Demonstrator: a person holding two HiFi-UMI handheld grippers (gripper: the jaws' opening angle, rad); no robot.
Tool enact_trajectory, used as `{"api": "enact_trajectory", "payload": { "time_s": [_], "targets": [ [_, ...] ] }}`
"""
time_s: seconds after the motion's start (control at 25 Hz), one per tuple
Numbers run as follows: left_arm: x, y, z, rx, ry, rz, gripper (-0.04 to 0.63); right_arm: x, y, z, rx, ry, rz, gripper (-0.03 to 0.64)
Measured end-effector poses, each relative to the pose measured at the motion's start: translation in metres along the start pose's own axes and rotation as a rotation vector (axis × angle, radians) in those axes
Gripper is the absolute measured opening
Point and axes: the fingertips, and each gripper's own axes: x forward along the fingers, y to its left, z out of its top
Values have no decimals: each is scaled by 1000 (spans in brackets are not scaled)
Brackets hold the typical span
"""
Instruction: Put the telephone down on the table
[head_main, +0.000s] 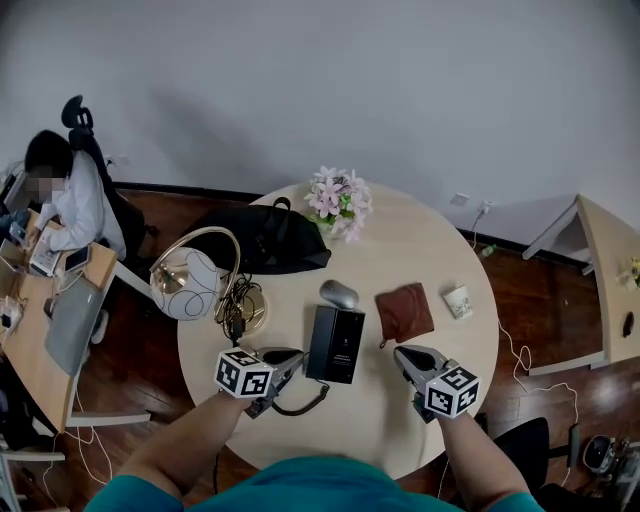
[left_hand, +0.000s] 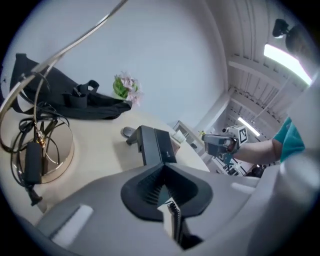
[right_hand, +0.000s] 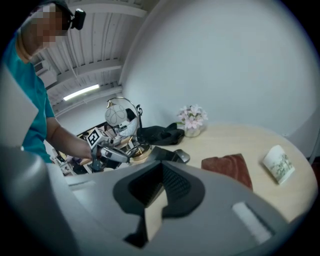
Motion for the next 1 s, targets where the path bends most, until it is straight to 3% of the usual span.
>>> {"api": "enact_trajectory", "payload": {
  "time_s": [0.44, 0.72, 1.0],
  "targets": [
    [-61, -61, -11, 135, -88, -86, 5, -44, 56, -1, 18, -56, -59, 3],
    [-73, -123, -26, 163, -171, -13, 5, -99, 71, -16, -15, -99, -20, 3],
    [-76, -204, -73, 154, -259, 79, 5, -158, 93, -46, -84, -82, 83, 3]
  ]
}}
